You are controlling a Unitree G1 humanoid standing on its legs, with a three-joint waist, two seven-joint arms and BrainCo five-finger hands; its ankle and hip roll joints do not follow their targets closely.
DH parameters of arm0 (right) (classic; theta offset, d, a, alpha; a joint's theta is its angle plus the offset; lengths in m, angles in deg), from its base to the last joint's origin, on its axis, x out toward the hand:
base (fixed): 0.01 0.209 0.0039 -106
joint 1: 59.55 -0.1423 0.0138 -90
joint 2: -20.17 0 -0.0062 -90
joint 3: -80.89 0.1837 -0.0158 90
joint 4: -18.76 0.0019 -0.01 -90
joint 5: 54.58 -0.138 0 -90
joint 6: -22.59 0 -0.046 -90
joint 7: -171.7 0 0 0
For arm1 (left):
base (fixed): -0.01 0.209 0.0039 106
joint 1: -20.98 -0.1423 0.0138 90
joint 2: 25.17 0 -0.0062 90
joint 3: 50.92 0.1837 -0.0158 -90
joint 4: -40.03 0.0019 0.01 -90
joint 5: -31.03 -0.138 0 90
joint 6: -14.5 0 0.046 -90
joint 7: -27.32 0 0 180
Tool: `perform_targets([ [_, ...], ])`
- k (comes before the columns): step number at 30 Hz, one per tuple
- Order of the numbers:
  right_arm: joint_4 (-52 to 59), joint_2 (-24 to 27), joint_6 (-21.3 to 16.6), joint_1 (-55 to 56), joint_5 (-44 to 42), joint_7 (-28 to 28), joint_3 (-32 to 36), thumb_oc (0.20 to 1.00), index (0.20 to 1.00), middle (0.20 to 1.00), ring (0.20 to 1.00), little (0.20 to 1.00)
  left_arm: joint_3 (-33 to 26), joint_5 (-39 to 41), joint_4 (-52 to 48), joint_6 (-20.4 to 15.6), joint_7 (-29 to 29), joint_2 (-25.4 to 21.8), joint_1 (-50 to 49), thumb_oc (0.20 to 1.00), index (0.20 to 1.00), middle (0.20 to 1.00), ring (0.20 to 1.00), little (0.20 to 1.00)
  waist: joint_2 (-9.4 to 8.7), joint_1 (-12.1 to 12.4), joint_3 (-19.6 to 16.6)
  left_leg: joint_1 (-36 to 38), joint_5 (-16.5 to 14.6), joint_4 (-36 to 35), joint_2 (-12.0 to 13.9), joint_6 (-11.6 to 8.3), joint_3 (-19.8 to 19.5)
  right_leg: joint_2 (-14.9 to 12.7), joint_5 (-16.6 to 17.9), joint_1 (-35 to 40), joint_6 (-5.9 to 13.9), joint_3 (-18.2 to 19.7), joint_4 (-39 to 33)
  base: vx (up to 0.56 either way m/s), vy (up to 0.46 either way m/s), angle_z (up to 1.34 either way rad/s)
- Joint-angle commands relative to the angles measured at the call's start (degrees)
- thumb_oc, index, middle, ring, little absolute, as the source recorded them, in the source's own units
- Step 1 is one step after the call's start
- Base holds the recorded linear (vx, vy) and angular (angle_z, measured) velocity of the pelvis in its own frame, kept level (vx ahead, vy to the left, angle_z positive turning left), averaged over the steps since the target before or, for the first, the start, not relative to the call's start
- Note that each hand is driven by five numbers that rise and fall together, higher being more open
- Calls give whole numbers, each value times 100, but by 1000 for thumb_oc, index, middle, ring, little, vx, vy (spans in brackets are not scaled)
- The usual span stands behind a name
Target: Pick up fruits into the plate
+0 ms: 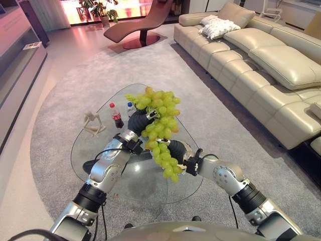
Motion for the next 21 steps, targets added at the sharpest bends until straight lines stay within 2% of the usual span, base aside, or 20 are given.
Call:
perform_targets([
  [1,756,-495,-510,-232,-482,69,556,200,200,200,200,200,17,81,-40,-156,143,-69,394,1000,1000,1000,1000,1000,-195,0,98,16,-466,265,-32,168,-60,-163,-541,290,-42,-193,409,0,0,0],
  [5,745,-432,-591,-186,-496,92,669,200,200,200,200,200,-87,16,-59,-144,256,-182,305,1000,1000,1000,1000,1000,-176,24,115,-6,-454,271,-45,173,-83,-165,-558,281,-49,-222,442,0,0,0],
  [11,675,-243,-762,-141,-599,68,1051,200,200,200,200,200,-284,-97,-72,72,400,-428,227,1000,1000,1000,1000,1000,-170,94,142,-25,-456,242,-82,179,-103,-225,-542,304,-24,-355,409,0,2,1],
  [21,559,0,-1054,46,-425,76,1708,200,200,200,200,200,-731,-598,140,219,304,-677,-119,1000,1000,1000,1000,1000,-164,165,152,-73,-462,233,-120,187,-181,-234,-565,313,-26,-447,403,15,10,6],
])
